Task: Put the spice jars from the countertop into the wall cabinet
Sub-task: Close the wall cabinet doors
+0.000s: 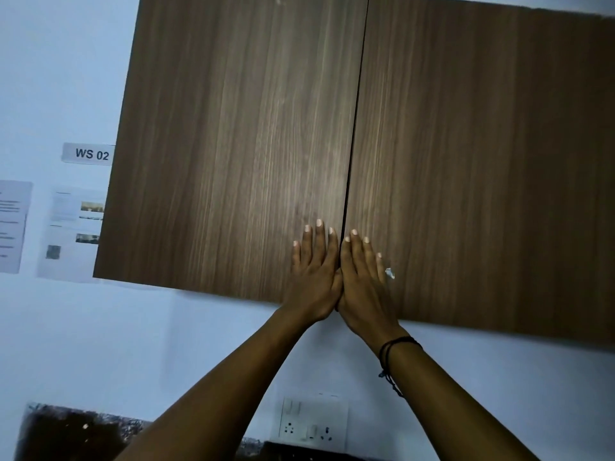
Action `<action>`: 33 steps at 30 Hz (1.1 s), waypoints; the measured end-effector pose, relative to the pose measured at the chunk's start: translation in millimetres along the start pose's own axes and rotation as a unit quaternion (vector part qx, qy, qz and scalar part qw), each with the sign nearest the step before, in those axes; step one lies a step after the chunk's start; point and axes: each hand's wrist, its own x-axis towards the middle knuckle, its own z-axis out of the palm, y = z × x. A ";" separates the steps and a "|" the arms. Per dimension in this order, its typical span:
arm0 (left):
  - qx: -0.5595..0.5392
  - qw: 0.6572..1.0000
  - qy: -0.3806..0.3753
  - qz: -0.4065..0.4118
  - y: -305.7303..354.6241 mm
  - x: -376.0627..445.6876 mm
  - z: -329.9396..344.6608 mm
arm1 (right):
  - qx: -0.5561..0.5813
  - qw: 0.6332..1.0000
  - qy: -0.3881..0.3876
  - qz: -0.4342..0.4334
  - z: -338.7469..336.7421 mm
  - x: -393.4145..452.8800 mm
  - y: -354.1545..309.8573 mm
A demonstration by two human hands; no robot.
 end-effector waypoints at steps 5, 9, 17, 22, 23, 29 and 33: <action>0.038 0.999 -0.016 0.018 -8.0 2.5 6.6 | -0.025 1.000 -0.007 0.009 17.7 4.3 8.0; 0.058 0.998 -0.017 0.026 -9.4 3.1 5.9 | -0.043 0.999 -0.008 0.008 20.9 5.7 10.4; 0.159 0.987 -0.018 0.012 -8.3 2.7 -5.3 | -0.076 0.996 -0.038 0.033 -2.0 6.2 12.8; 0.171 0.985 -0.032 -0.001 -0.8 4.4 -7.1 | -0.091 0.994 -0.060 0.027 -14.6 2.8 10.5; 0.176 0.984 -0.031 -0.001 0.1 3.4 -7.3 | -0.090 0.993 -0.064 0.033 -16.3 1.9 10.2; 0.201 0.979 0.003 0.017 -3.0 -3.6 -18.5 | -0.099 0.993 -0.043 0.055 -26.3 -4.3 8.9; 0.199 0.977 0.065 0.035 -1.0 -2.4 -32.0 | -0.105 0.992 0.032 0.054 -36.6 -4.8 8.0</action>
